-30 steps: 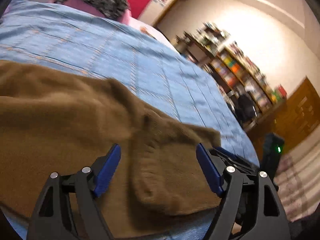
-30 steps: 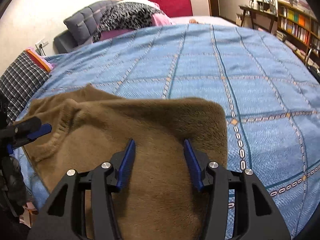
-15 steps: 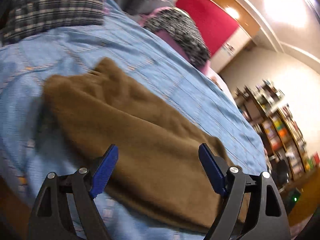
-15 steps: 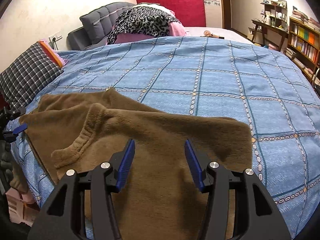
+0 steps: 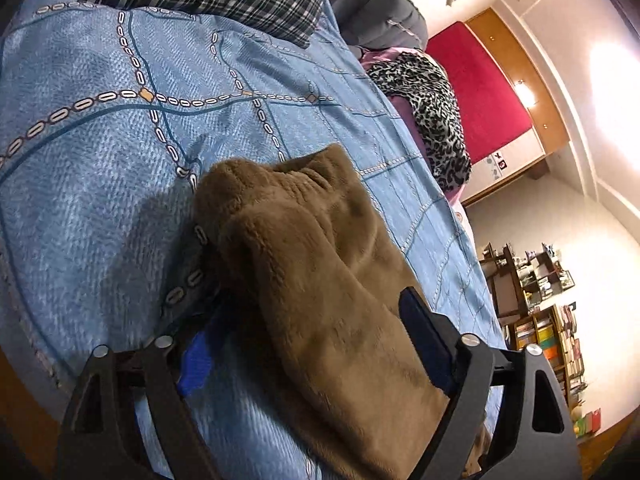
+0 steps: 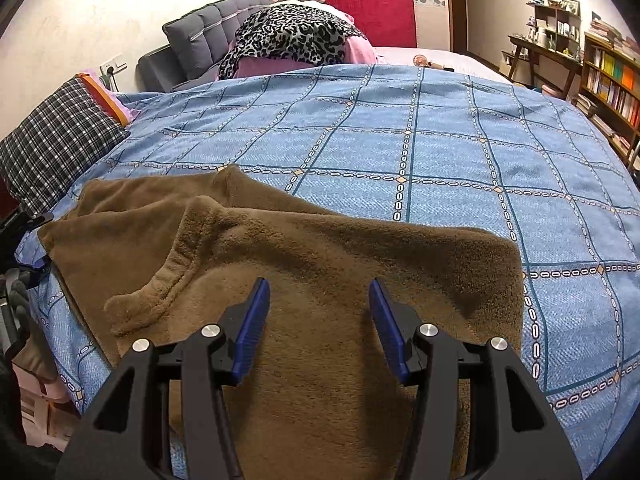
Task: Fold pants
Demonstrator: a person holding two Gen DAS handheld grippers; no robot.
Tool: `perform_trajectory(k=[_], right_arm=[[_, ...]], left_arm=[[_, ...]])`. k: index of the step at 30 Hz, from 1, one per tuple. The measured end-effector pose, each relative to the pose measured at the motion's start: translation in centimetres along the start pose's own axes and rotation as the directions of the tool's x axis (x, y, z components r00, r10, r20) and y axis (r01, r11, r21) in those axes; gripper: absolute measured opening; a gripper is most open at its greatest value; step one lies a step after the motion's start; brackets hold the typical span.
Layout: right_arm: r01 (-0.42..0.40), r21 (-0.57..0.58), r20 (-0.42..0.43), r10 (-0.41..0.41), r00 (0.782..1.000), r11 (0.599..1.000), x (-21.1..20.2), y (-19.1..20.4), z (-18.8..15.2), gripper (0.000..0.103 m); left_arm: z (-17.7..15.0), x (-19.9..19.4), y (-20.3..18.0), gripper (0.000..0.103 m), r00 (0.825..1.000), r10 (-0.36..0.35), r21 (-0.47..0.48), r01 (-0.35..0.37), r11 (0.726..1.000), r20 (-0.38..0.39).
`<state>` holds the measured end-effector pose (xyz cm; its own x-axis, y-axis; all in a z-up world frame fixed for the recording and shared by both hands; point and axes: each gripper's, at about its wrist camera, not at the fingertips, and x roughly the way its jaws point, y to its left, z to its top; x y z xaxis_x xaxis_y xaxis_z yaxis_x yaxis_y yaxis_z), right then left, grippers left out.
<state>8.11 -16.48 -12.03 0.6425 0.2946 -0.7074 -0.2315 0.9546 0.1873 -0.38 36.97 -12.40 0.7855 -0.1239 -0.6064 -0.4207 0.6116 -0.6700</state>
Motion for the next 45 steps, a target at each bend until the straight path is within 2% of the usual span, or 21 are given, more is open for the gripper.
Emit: perform_trajectory(k=[4,11,13,15,16,19,20,21,24,30,34,37,40,45], right_arm=[[0.0,-0.002,-0.002,0.0,1.0,1.0,0.0,0.0,0.0,0.053],[0.0,0.003,-0.004,0.0,1.0,1.0,0.1,-0.1,0.0,0.053],[-0.008,0.017,-0.009,0.008,1.0,1.0,0.2,-0.2,0.0,0.053],[-0.014,0.03,-0.014,0.014,1.0,0.999,0.4,-0.3,0.0,0.053],[-0.013,0.033,-0.013,0.014,1.0,0.999,0.3,-0.4,-0.1,0.053],[-0.013,0.039,-0.008,0.014,1.0,0.999,0.2,-0.5,0.0,0.053],[-0.014,0.041,-0.006,0.014,1.0,0.999,0.2,-0.5,-0.1,0.053],[-0.015,0.042,-0.004,0.015,1.0,0.999,0.1,-0.5,-0.1,0.053],[-0.017,0.047,0.001,0.017,1.0,0.999,0.0,-0.6,-0.1,0.053],[-0.022,0.064,0.013,0.021,1.0,0.998,-0.3,-1.0,-0.3,0.053],[-0.034,0.075,0.018,0.033,0.999,0.997,-0.5,-1.1,-0.5,0.053],[-0.044,0.09,0.019,0.043,0.999,0.995,-0.6,-1.4,-0.7,0.053],[-0.051,0.104,0.026,0.049,0.998,0.993,-0.9,-1.7,-0.9,0.053],[-0.066,0.136,0.04,0.061,0.997,0.989,-1.4,-2.5,-1.3,0.053]], left_arm=[[0.9,1.4,0.8,0.086,1.0,-0.004,-0.02,0.004,1.0,-0.002],[2.2,2.7,0.9,0.086,0.997,-0.071,-0.046,0.071,0.996,0.013],[2.4,3.0,0.4,0.079,0.997,-0.08,-0.04,0.081,0.996,0.015],[2.4,3.3,-0.3,0.066,0.995,-0.099,-0.024,0.099,0.995,-0.001],[2.3,3.4,-0.6,0.064,0.994,-0.108,-0.02,0.108,0.994,-0.009],[2.2,3.9,-1.4,0.048,0.993,-0.114,-0.003,0.114,0.993,-0.03],[2.3,4.1,-1.5,0.036,0.994,-0.107,-0.003,0.107,0.994,-0.033],[2.3,4.2,-1.5,0.029,0.995,-0.098,-0.007,0.098,0.995,-0.035],[2.4,4.0,-1.9,0.023,0.995,-0.095,0.003,0.095,0.995,-0.027],[1.6,1.9,-6.4,0.021,0.994,-0.105,0.155,0.103,0.982,0.005],[0.2,0.6,-10.4,0.021,0.99,-0.137,0.267,0.129,0.955,0.012],[-1.5,-0.2,-13.6,0.021,0.987,-0.161,0.362,0.146,0.921,0.011],[-3.9,-0.8,-17.4,0.021,0.982,-0.188,0.47,0.169,0.866,-0.007],[-8.1,-1.7,-22.5,0.021,0.973,-0.226,0.593,0.213,0.776,-0.053]])
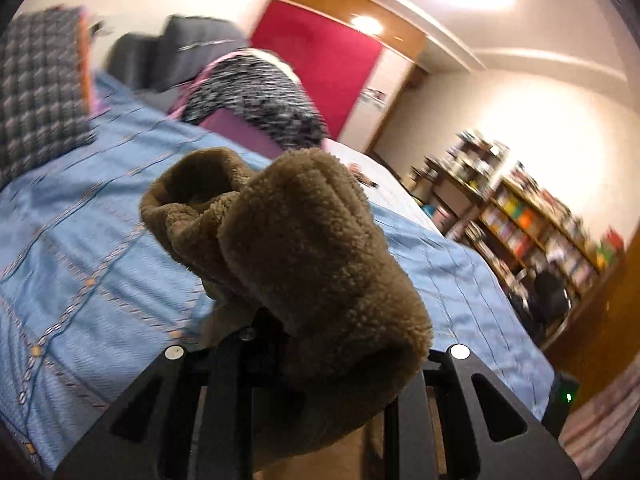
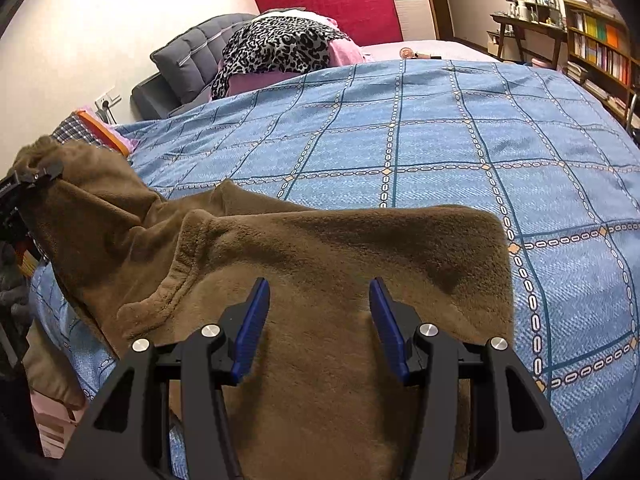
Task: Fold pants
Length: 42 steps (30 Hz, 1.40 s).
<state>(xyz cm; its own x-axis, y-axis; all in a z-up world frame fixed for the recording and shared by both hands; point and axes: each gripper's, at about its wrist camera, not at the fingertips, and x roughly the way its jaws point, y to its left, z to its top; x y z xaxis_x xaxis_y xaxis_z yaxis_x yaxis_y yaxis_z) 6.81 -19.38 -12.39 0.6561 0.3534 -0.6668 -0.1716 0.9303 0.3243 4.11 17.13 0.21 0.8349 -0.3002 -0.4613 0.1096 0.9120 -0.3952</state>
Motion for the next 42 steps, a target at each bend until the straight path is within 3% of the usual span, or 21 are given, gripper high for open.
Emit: perform_trajectory(k=[7,15,23,28,37,42], right_arm=[[-0.02,0.067,0.014,0.019,1.0,0.998,-0.7,-1.7,-0.5,0.053],[-0.038,0.135,0.038,0.034,0.999,0.99,-1.5,-3.8,-0.8,0.053],[-0.085,0.24,0.06,0.073,0.996,0.967,-2.4,-6.6,-1.1,0.053],[-0.085,0.283,0.082,0.064,0.995,0.955,-3.2,-8.2,-1.4,0.053],[-0.068,0.354,0.098,0.035,0.995,0.933,-4.1,-10.8,-2.0,0.053],[-0.094,0.387,0.111,0.055,0.992,0.917,-4.5,-11.5,-1.9,0.053]], left_arm=[[-1.9,2.3,-8.2,0.021,0.994,-0.084,0.16,0.095,0.983,-0.069],[-3.9,5.1,-14.8,0.021,0.974,-0.166,0.233,0.199,0.952,-0.153],[-7.6,6.9,-22.4,0.021,0.95,-0.213,0.37,0.287,0.884,-0.228],[-10.0,7.9,-25.4,0.021,0.928,-0.236,0.419,0.343,0.841,-0.287],[-13.8,9.1,-27.5,0.021,0.902,-0.22,0.488,0.391,0.78,-0.37],[-15.9,9.8,-27.1,0.038,0.865,-0.224,0.494,0.449,0.744,-0.449]])
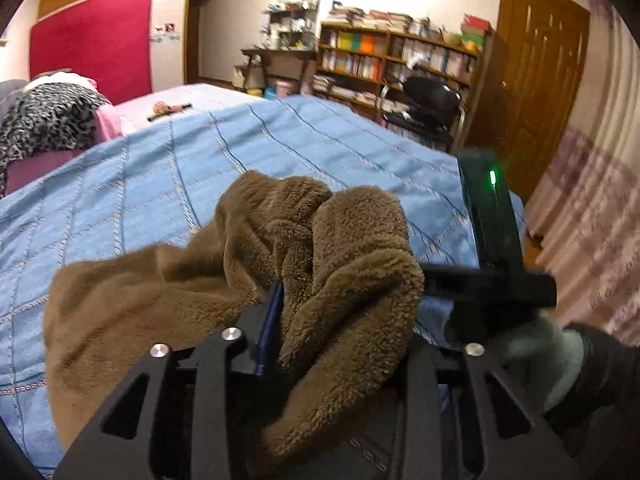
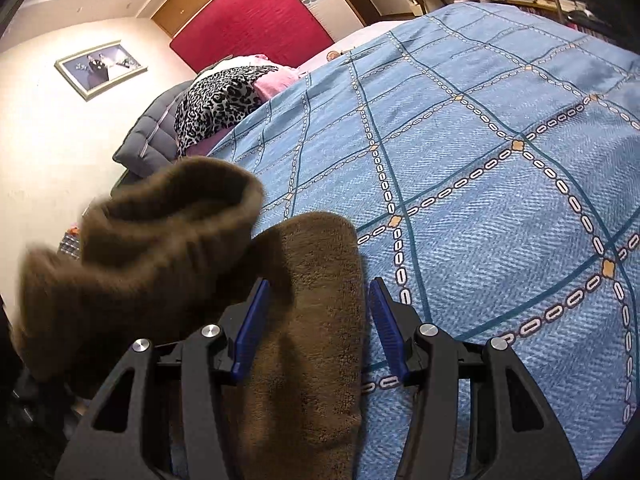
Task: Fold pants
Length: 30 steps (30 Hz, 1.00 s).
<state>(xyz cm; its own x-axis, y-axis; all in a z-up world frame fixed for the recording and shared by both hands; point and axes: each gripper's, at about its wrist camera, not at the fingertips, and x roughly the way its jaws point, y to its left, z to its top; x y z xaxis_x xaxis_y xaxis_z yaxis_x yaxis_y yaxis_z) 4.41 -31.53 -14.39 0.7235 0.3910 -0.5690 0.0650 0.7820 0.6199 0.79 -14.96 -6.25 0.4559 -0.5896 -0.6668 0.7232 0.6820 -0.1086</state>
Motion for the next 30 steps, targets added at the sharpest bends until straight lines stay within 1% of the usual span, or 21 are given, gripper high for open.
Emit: perform_trajectory(k=[1,2,5,6,8,10,11,12,14,21,24,27,29,30], right_arm=[[-0.009,0.008,0.001,0.009,1.0,1.0,-0.1,-0.1,0.1,0.053],[-0.016,0.015,0.001,0.016,1.0,1.0,-0.2,-0.2,0.2,0.053],[-0.031,0.038,0.005,0.031,1.0,0.999,-0.4,-0.6,0.4,0.053],[-0.031,0.042,0.007,0.03,1.0,0.999,-0.5,-0.7,0.5,0.053],[-0.029,0.047,0.012,0.029,1.0,0.998,-0.8,-0.9,0.6,0.053],[-0.035,0.048,0.017,0.035,0.999,0.998,-1.1,-0.9,0.7,0.053],[-0.044,0.049,0.017,0.043,0.999,0.998,-1.3,-0.9,0.7,0.053],[-0.052,0.051,0.017,0.051,0.999,0.997,-1.3,-0.9,0.7,0.053],[-0.081,0.062,0.009,0.081,0.997,0.995,-1.4,-0.8,0.8,0.053],[-0.161,0.098,-0.013,0.163,0.986,0.982,-1.6,-0.3,0.9,0.053],[-0.191,0.093,-0.029,0.195,0.98,0.977,-1.2,0.5,1.0,0.053],[-0.225,0.059,-0.072,0.229,0.971,0.973,-0.8,1.8,0.6,0.053],[-0.221,0.024,-0.105,0.222,0.969,0.975,-0.4,2.8,0.2,0.041],[-0.222,0.005,-0.118,0.221,0.968,0.975,-0.3,3.2,0.0,0.028]], left_arm=[[-0.4,0.2,0.0,0.04,1.0,-0.007,0.007,0.007,1.0,-0.013],[-0.8,0.4,-0.1,0.045,1.0,-0.016,0.016,0.016,1.0,-0.027],[-1.3,0.2,0.1,0.049,0.998,-0.045,0.002,0.045,0.999,-0.031],[-1.3,0.1,0.2,0.057,0.998,-0.062,-0.004,0.062,0.998,-0.03],[-1.3,-0.5,0.4,0.069,0.992,-0.124,-0.015,0.124,0.992,-0.005],[-1.2,-1.0,0.0,0.07,0.986,-0.168,0.002,0.168,0.986,0.009],[-1.2,-1.1,-0.3,0.07,0.984,-0.178,0.02,0.178,0.984,0.01],[-1.2,-1.1,-0.4,0.07,0.984,-0.179,0.033,0.179,0.983,0.009],[-1.0,-1.0,-0.4,0.07,0.984,-0.176,0.028,0.176,0.984,0.006],[-1.5,-1.2,2.1,0.07,0.992,-0.125,-0.063,0.126,0.99,0.013],[-1.9,-1.5,2.5,0.07,0.995,-0.1,-0.052,0.1,0.994,0.007],[-2.5,-1.3,2.3,0.07,0.999,-0.048,-0.011,0.047,0.999,-0.004],[-3.0,-0.8,2.0,0.07,1.0,-0.025,0.01,0.025,1.0,-0.014],[-3.2,-0.6,2.0,0.07,1.0,-0.018,0.016,0.019,1.0,-0.018]])
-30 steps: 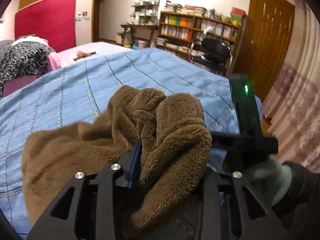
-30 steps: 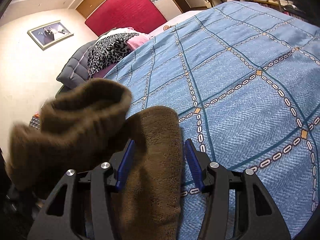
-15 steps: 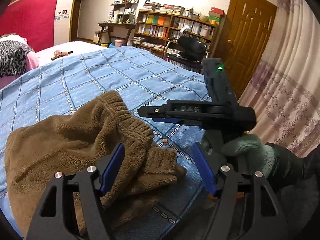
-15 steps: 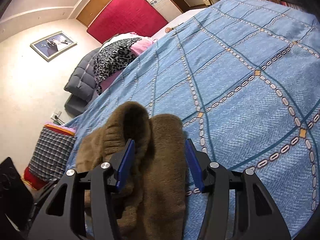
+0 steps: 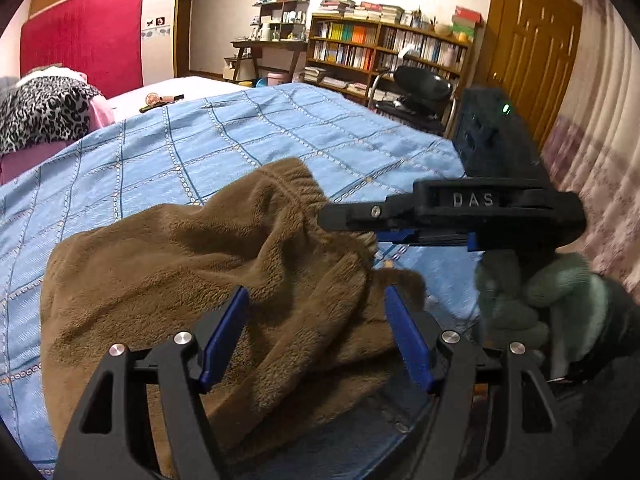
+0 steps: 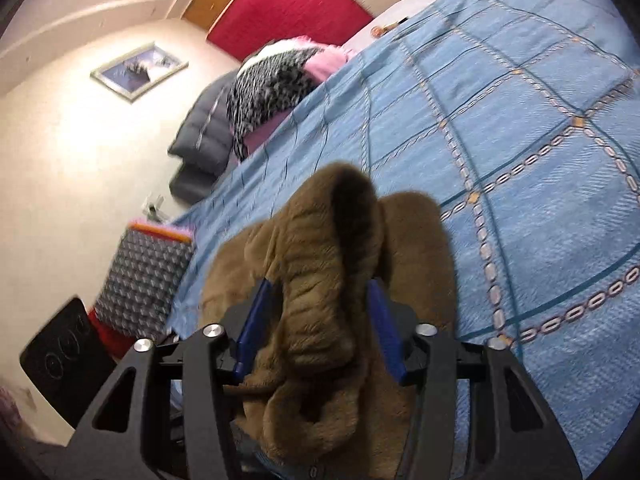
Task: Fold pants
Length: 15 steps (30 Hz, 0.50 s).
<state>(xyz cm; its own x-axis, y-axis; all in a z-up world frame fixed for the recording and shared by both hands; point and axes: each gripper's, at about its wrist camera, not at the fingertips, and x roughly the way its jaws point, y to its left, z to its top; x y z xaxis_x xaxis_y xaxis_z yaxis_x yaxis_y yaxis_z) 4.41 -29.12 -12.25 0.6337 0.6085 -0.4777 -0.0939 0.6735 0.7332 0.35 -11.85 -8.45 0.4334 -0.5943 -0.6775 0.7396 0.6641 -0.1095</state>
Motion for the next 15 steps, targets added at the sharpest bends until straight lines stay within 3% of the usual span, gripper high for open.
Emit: perform_trajectory(k=[3,10,11,12,13,15], right_arm=[[0.009,-0.041,0.01,-0.009,1.0,0.999,-0.2,0.9,-0.2,0.023],[-0.105,-0.052,0.037,0.107,0.994,0.993,-2.1,2.7,0.2,0.019],[-0.118,-0.051,0.036,0.12,0.992,0.992,-2.2,2.9,0.3,0.018],[-0.127,-0.053,0.035,0.128,0.991,0.991,-2.3,3.1,0.3,0.018],[-0.13,-0.059,0.032,0.132,0.991,0.99,-2.4,3.4,0.4,0.018],[-0.117,-0.067,0.03,0.119,0.992,0.991,-2.7,3.5,0.4,0.019]], left_arm=[[-0.3,0.8,0.3,0.07,1.0,0.012,-0.004,-0.012,1.0,-0.013],[0.6,1.3,-0.1,0.07,1.0,0.0,0.023,0.0,1.0,0.007],[0.7,1.4,-0.2,0.062,1.0,-0.005,0.027,0.005,1.0,0.006],[0.8,1.5,-0.3,0.039,1.0,-0.01,0.03,0.01,1.0,0.002],[1.0,1.9,-0.3,0.027,1.0,-0.011,0.023,0.012,1.0,-0.011],[1.2,1.8,0.2,0.012,1.0,-0.017,-0.004,0.017,1.0,-0.007]])
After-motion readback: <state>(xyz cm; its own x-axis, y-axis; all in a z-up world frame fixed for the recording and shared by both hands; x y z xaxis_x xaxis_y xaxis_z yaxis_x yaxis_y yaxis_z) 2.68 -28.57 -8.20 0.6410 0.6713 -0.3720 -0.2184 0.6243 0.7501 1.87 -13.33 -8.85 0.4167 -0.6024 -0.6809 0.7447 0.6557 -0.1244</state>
